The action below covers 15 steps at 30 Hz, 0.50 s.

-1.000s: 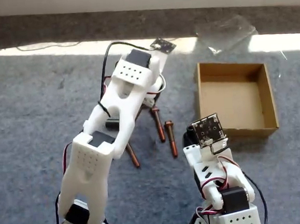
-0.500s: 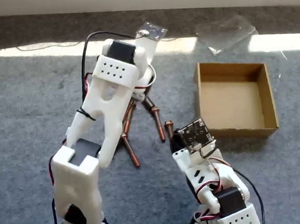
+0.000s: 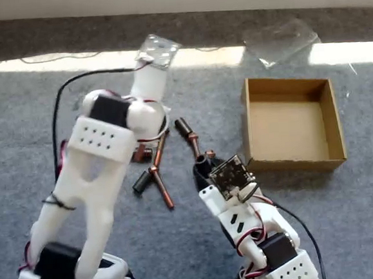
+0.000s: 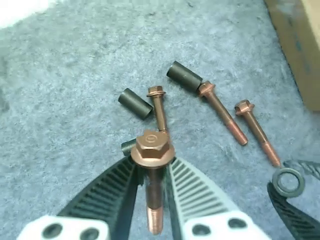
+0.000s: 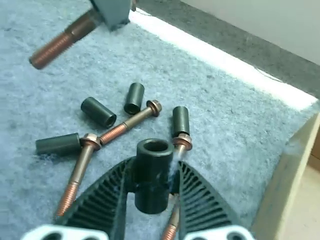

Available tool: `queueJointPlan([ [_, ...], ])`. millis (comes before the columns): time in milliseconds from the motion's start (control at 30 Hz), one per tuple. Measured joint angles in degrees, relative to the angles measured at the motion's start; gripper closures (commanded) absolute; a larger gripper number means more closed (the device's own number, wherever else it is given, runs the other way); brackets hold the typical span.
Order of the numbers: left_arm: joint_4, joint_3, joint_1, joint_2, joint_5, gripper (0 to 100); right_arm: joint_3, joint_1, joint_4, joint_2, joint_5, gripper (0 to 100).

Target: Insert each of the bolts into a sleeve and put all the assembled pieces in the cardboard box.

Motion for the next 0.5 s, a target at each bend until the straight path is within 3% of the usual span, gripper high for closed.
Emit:
queueJointPlan([
  [233,-3.7,10.0,-4.0,-12.2,0.0,100,0.0,-8.6,-7.6,0.0,0.0,99.5],
  [500,-3.9,16.4,-4.0,-23.9,0.0,100,0.0,-9.8,-15.0,0.0,0.0,99.5],
])
